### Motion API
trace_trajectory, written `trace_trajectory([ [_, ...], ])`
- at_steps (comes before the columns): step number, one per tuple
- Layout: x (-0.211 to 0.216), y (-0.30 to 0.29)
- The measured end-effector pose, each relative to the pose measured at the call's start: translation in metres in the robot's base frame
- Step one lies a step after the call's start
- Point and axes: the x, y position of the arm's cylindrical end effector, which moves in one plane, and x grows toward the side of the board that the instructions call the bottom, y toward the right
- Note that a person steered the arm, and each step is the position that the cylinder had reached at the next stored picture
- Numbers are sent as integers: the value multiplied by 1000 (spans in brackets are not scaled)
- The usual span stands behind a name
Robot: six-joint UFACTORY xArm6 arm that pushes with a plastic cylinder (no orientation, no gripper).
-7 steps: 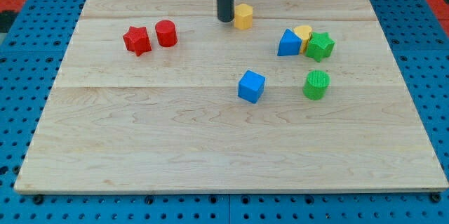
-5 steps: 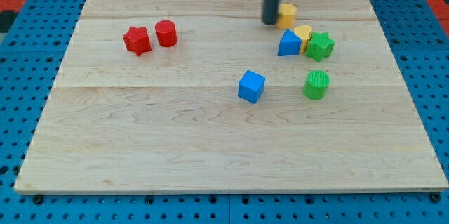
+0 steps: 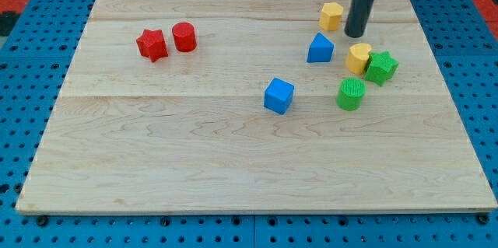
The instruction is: Push the yellow heart below the yellow hexagon
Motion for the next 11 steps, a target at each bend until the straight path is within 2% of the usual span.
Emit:
trace_trajectory([
  [1,14,19],
  [2,63,11],
  [3,83,-63],
  [4,98,-63],
  [5,103,-121],
  [7,70,-237],
  [8,108,-225],
  [9,137,-160],
  [10,111,-111],
  [11,73,-162],
])
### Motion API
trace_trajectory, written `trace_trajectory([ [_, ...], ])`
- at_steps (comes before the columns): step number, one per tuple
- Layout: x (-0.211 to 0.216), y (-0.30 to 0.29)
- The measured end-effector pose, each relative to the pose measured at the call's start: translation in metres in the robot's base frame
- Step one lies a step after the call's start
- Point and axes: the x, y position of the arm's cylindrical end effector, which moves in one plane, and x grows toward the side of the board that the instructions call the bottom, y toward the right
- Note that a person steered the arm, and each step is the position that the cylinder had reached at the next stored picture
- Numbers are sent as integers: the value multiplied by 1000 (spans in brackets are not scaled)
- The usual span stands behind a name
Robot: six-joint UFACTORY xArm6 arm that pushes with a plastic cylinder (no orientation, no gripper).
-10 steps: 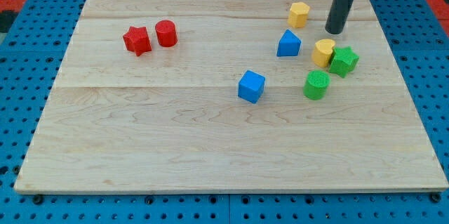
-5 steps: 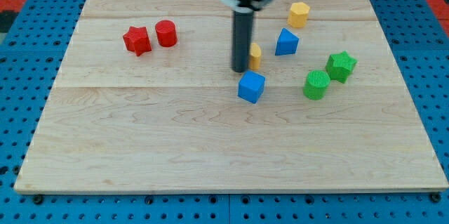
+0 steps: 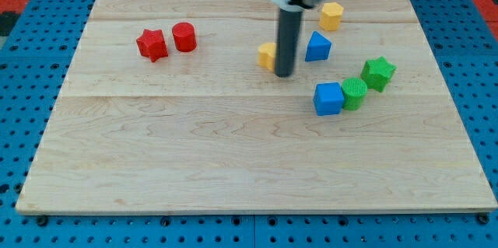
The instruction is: Push the yellow heart below the yellow hexagon
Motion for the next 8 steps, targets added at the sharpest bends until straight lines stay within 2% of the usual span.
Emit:
trace_trajectory([
  [1,-38,-42],
  [2,-52,-78],
  [3,-82,-61],
  [4,-96,19],
  [5,-94,54],
  [6,-67,49],
  [7,-46,102],
  [8,-16,119],
])
